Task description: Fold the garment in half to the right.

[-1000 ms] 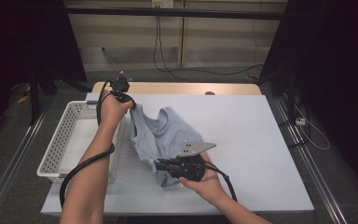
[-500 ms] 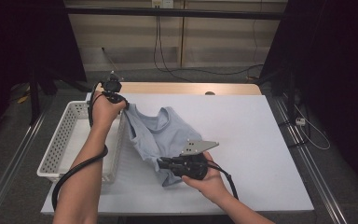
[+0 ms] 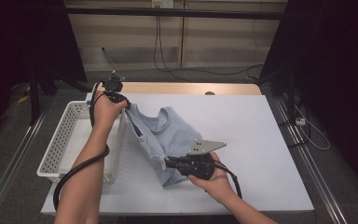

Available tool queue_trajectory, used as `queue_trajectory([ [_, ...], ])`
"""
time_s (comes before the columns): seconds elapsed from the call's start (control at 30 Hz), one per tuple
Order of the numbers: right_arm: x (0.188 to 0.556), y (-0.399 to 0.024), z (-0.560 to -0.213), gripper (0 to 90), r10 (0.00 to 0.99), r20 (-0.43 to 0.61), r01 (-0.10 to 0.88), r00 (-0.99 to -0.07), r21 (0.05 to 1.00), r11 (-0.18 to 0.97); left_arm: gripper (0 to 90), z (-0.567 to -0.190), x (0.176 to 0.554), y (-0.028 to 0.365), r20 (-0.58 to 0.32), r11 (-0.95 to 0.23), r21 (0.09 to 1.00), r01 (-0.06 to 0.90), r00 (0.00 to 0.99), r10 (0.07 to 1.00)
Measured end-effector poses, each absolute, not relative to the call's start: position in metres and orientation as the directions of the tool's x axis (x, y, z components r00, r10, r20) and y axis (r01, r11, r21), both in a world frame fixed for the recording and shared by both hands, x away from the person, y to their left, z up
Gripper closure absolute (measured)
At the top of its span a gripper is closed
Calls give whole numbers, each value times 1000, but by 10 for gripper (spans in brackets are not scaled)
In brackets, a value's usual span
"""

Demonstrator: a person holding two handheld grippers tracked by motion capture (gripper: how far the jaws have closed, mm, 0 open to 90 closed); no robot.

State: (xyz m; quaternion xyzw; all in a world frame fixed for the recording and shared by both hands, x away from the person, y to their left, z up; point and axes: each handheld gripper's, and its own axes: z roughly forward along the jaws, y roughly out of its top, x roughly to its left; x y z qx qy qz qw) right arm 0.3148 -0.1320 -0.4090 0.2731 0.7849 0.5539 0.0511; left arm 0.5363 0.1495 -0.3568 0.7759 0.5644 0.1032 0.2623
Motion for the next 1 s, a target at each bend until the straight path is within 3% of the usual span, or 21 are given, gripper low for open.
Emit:
queue_trajectory([
  [0.5,314,-138,-410,857,493,221,376,-841,895,240,794,-359,541,144,-129,-227,532,815,344,930],
  [1.0,314,-149,-412,870,522,207,379,-827,892,247,845,-360,544,135,-144,-223,538,813,349,926],
])
